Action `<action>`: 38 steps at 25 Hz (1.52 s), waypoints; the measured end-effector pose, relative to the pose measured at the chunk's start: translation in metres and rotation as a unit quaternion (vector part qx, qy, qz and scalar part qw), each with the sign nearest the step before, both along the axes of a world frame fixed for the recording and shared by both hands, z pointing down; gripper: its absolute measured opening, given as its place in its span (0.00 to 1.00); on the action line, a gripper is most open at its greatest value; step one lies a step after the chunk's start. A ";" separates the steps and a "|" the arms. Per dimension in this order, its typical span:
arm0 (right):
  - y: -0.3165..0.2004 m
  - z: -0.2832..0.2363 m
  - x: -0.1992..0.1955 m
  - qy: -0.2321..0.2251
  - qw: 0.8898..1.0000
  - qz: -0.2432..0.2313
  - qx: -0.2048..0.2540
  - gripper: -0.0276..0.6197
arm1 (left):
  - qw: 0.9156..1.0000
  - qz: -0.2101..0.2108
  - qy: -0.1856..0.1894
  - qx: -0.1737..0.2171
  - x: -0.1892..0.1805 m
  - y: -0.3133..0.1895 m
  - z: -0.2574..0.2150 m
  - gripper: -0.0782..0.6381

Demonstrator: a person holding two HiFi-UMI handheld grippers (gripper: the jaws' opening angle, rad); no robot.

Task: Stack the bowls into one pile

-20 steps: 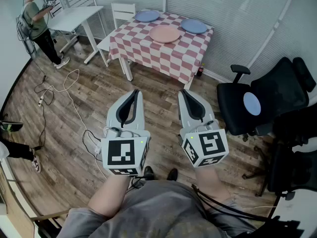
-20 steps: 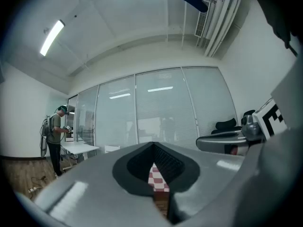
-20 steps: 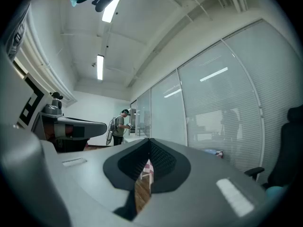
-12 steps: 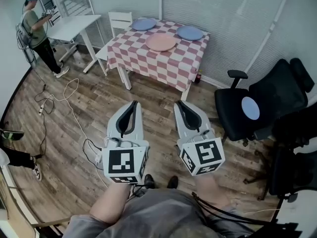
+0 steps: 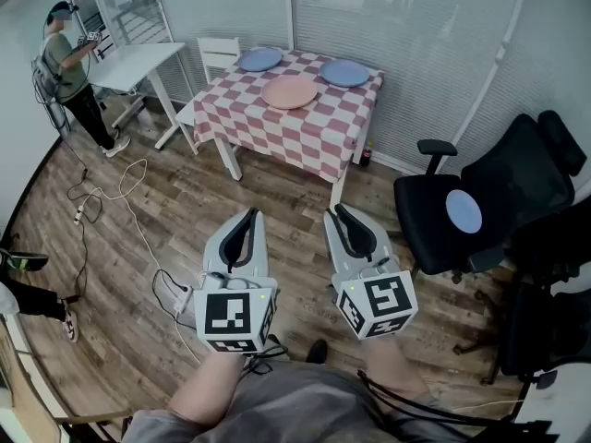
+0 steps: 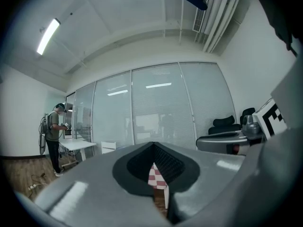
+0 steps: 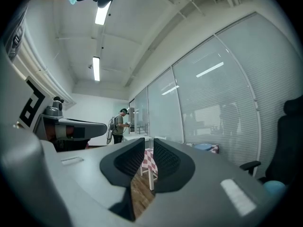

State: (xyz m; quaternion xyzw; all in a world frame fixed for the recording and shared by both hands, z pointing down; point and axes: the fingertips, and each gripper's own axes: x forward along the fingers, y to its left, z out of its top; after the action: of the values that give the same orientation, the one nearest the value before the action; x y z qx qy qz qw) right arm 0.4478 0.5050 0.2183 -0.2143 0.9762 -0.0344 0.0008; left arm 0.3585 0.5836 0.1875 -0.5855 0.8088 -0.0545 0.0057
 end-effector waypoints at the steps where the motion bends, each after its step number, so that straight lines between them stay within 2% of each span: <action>1: -0.002 0.003 0.001 0.001 1.000 0.000 -0.005 0.17 | 1.000 -0.001 0.002 -0.004 0.001 -0.001 0.003 0.11; 7: -0.010 0.008 -0.006 0.006 1.000 -0.007 -0.018 0.17 | 1.000 -0.005 0.006 -0.015 -0.005 -0.011 0.007 0.11; 11: -0.026 0.019 -0.029 0.015 1.000 -0.011 -0.023 0.16 | 1.000 -0.010 0.014 -0.019 -0.028 -0.028 0.018 0.11; 17: -0.060 0.024 -0.081 0.020 1.000 -0.010 -0.017 0.16 | 1.000 -0.003 0.020 -0.013 -0.079 -0.068 0.025 0.11; 24: -0.106 0.004 -0.168 0.016 1.000 -0.012 0.004 0.15 | 1.000 -0.003 0.013 0.008 -0.164 -0.112 0.007 0.11; 30: -0.126 -0.009 -0.237 0.014 1.000 -0.015 0.017 0.14 | 1.000 -0.005 0.007 0.023 -0.228 -0.128 -0.006 0.11; 34: -0.136 -0.012 -0.268 0.014 1.000 -0.013 0.025 0.14 | 1.000 -0.004 0.006 0.026 -0.259 -0.136 -0.003 0.11; 38: -0.144 -0.008 -0.283 0.021 0.999 -0.009 0.026 0.13 | 1.000 -0.001 0.014 0.023 -0.275 -0.144 0.005 0.11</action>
State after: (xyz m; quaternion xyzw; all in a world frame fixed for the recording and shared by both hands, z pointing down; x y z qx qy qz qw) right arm 0.1646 0.3614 0.2100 -0.2061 0.9784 -0.0044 -0.0144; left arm 0.0832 0.4394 0.1925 -0.5854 0.8103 -0.0279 0.0072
